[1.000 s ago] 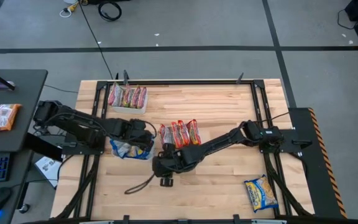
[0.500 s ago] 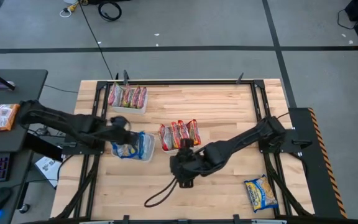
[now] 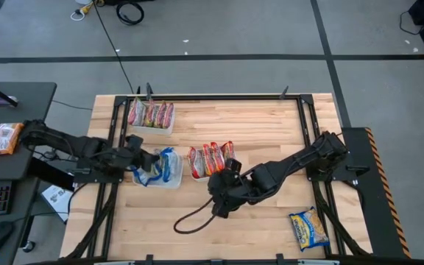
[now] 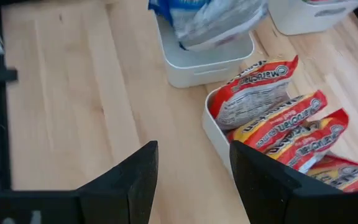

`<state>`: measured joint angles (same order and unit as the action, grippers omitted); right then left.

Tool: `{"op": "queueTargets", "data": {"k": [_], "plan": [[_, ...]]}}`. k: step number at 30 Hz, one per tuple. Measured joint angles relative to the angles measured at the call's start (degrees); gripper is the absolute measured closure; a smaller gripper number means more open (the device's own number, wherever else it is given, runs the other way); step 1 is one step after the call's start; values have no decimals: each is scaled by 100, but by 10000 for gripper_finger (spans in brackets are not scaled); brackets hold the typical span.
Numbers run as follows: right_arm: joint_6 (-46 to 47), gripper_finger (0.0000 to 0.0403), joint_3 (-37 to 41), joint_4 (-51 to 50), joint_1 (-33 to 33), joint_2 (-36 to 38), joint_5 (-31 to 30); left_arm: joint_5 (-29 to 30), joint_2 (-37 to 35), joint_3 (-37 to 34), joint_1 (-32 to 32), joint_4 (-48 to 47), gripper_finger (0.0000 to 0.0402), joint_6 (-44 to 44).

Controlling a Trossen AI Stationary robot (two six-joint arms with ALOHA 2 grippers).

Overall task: Sort Maruchan noodles
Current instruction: Adjust the blue noodle packs in the bottom white bin

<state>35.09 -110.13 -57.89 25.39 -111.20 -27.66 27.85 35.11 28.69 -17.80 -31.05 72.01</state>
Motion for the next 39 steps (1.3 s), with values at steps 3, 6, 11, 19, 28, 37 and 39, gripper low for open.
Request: {"op": "queueTargets", "data": {"k": [3,6,11,19,28,37,39], "plan": [[356,198,1,38,6,-1,-81,-14,82,-23,0,-310,401,241],[624,198,5,47,8,-6,-128,-19,83,-198,-7,189,401,231],[808,198,135,161,-40,-24,-137,-102,101,-697,-12,1548,401,238],[1181,198,385,440,-137,-24,-133,-112,129,-1671,-11,3402,402,392],[1337,196,450,557,-229,-28,-130,-94,132,-1976,-12,3834,384,-1],[1772,177,454,-88,-190,-5,-493,-177,132,-1966,-7,3813,261,-1012],[1983,177,455,-397,-140,84,-560,-211,132,-1856,-5,3765,230,-1382]]}}
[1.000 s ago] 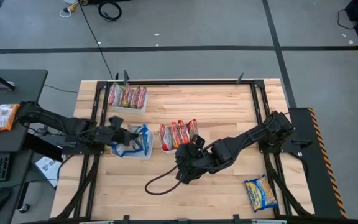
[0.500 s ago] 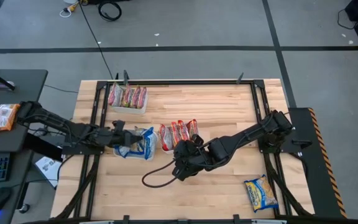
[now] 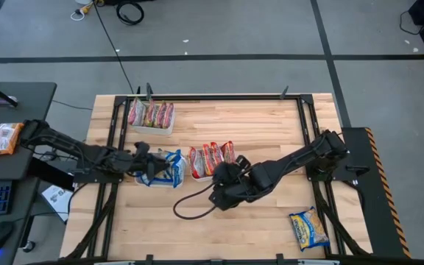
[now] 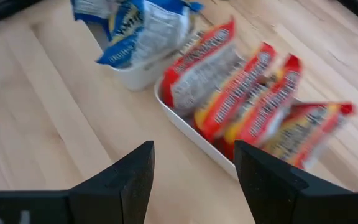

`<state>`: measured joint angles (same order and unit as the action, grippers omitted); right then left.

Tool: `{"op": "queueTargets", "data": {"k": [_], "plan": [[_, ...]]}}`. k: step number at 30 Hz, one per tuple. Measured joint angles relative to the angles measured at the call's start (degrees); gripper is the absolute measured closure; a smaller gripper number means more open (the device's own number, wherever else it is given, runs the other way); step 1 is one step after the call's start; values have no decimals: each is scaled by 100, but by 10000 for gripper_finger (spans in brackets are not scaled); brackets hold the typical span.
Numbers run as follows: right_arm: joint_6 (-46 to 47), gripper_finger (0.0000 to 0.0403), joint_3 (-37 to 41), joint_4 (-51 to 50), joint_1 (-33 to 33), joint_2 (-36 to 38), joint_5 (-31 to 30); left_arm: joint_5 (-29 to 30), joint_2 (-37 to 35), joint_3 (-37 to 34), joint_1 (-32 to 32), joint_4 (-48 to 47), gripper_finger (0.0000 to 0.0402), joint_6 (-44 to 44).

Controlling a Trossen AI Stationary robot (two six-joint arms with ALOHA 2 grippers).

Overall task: Sort Maruchan noodles
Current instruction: Adjust the blue noodle packs in the bottom white bin

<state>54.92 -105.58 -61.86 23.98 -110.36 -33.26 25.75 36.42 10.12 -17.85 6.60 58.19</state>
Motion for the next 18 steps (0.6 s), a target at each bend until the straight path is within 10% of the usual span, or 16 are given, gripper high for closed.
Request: {"op": "queueTargets", "data": {"k": [5,11,18], "plan": [[341,178,0,-600,73,187,259,-47,3,1230,5,-2056,188,-482],[534,178,-2,-724,73,289,480,-172,300,3205,5,-6703,185,1305],[506,177,-2,-689,73,282,503,-1001,729,3502,5,-7906,184,2439]]}}
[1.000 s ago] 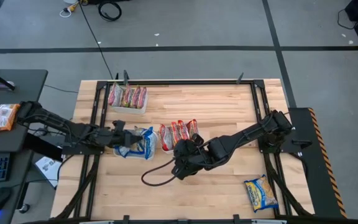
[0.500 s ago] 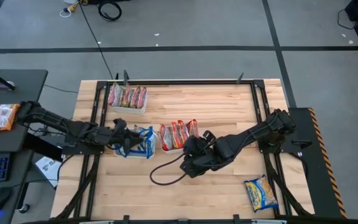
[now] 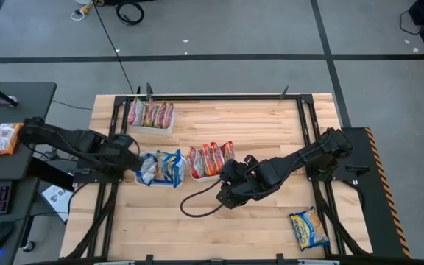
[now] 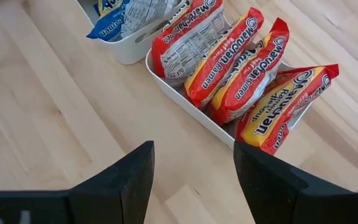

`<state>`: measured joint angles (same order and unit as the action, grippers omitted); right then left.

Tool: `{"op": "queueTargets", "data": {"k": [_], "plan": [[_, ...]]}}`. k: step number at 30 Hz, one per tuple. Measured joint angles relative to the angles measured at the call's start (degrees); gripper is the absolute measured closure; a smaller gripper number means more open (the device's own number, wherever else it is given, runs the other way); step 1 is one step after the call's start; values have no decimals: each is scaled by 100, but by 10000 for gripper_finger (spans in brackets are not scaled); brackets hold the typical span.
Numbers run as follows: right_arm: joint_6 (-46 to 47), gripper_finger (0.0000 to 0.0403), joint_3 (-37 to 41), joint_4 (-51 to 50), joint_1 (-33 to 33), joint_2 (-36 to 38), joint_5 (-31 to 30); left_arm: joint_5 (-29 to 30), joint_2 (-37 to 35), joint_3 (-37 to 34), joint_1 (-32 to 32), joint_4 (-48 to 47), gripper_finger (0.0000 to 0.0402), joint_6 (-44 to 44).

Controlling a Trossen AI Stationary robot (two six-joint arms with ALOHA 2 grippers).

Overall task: Sort Maruchan noodles
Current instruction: Adjust the blue noodle packs in the bottom white bin

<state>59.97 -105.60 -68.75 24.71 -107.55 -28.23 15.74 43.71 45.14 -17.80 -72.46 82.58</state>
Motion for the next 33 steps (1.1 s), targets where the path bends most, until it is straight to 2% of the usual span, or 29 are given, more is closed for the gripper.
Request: {"op": "queueTargets", "data": {"k": [5,14,17,21,23,27,33], "plan": [[-151,178,0,-29,2,0,60,-581,573,-369,0,-8,184,349],[-574,178,0,-77,105,0,431,-412,1334,-384,150,637,195,355],[-755,179,0,-128,149,0,368,-234,1522,-384,166,935,237,332],[-951,179,-2,-488,262,0,61,-37,1702,-384,166,1267,336,424],[-963,179,-2,-853,316,6,-87,121,1708,-384,148,1441,380,580],[-944,179,-2,-1583,402,74,-222,694,1703,-128,85,1463,385,734],[-512,179,-4,-1900,585,103,-221,2192,1824,488,-469,1038,393,632]]}}
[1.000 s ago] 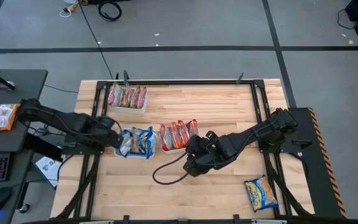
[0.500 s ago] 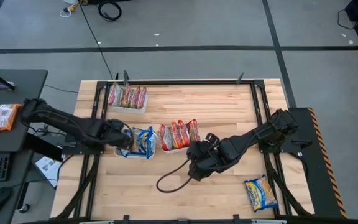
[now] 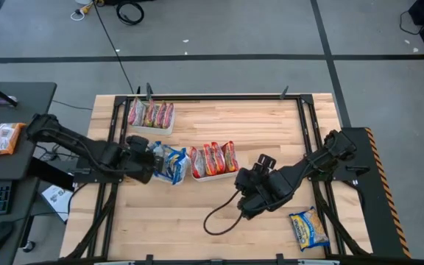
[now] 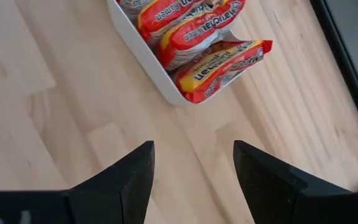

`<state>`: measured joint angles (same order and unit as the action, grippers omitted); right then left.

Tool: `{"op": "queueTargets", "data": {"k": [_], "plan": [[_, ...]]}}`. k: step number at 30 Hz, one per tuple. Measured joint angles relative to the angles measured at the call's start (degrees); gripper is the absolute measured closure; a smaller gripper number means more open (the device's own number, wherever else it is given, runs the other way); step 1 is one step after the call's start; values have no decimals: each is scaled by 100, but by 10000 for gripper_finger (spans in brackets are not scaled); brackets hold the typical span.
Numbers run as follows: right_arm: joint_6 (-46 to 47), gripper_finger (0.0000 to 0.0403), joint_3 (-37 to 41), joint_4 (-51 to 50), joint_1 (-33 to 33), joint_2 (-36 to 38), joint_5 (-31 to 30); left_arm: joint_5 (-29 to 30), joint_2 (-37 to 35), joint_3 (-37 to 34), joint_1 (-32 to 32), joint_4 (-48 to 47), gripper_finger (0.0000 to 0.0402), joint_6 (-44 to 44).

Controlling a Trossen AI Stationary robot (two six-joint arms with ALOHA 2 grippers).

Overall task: Sort Maruchan noodles
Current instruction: Adjust the blue noodle packs in the bottom white bin

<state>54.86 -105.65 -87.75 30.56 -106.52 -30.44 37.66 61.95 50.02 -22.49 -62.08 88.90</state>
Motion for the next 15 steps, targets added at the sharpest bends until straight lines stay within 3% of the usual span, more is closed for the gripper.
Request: {"op": "queueTargets", "data": {"k": [9,15], "plan": [[673,179,454,-162,386,4,111,1479,1228,32,-798,-893,393,44],[1146,179,976,-90,684,4,793,1661,2258,-294,-755,-965,386,46]]}}
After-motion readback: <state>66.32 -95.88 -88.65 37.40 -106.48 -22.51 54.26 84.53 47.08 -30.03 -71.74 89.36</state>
